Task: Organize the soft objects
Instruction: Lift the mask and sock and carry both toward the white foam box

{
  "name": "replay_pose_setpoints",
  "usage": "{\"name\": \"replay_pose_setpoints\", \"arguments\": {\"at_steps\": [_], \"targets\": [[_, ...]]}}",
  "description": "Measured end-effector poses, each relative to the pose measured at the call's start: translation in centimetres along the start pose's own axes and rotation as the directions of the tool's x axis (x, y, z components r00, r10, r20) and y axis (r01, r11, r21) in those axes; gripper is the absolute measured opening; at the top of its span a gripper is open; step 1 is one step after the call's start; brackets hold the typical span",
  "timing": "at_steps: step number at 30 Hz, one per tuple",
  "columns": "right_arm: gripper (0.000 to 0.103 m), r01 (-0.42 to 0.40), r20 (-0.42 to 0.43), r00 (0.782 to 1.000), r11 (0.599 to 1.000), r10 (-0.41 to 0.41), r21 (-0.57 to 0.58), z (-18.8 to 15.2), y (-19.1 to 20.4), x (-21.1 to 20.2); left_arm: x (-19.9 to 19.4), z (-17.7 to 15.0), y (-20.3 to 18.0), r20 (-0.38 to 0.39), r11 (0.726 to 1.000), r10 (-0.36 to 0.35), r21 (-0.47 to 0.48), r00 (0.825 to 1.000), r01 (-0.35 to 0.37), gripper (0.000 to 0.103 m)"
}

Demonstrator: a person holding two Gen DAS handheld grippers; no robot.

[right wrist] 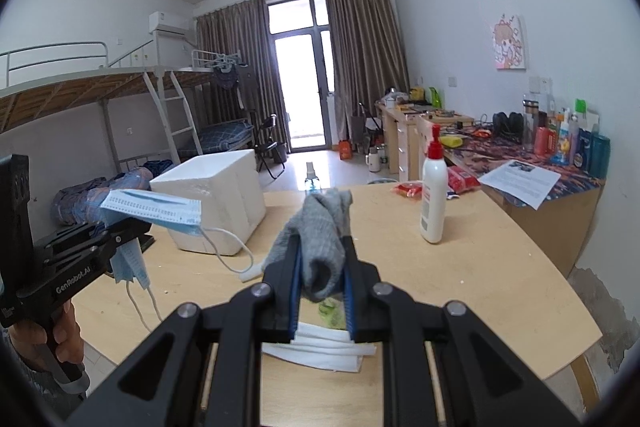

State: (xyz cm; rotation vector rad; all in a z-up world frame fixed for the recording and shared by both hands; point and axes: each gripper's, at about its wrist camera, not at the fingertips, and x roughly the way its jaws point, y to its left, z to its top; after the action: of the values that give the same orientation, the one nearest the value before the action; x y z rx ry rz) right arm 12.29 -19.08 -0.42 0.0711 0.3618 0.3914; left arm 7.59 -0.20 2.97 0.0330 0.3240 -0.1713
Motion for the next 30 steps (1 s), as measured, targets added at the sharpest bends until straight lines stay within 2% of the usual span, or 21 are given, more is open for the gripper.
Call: {"name": "replay_pose_setpoints", "arguments": {"at_steps": [7, 14, 24, 30], "targets": [[0.021, -0.052, 0.014, 0.999, 0.998, 0.053, -0.019, -0.1, 1.2, -0.2, -2.1, -0.1, 0.4, 0.026, 0.998, 0.067, 0.010, 0.997, -0.068, 0.013], [0.021, -0.130, 0.015, 0.991, 0.991, 0.131, -0.044, 0.2, 3.2, 0.5, -4.2, -0.5, 2.4, 0.044, 0.988, 0.153, -0.016, 0.987, -0.152, 0.013], [0.021, -0.245, -0.002, 0.969, 0.965, 0.246, -0.088, 0.2, 6.7, 1.8, -6.1, -1.1, 4.9, 0.041, 0.965, 0.262, -0.045, 0.964, -0.260, 0.013], [0.021, -0.299, -0.014, 0.954, 0.948, 0.299, -0.110, 0.4, 8.6, 2.5, -7.0, -1.3, 5.7, 0.045, 0.953, 0.301, -0.062, 0.953, -0.298, 0.013]]}}
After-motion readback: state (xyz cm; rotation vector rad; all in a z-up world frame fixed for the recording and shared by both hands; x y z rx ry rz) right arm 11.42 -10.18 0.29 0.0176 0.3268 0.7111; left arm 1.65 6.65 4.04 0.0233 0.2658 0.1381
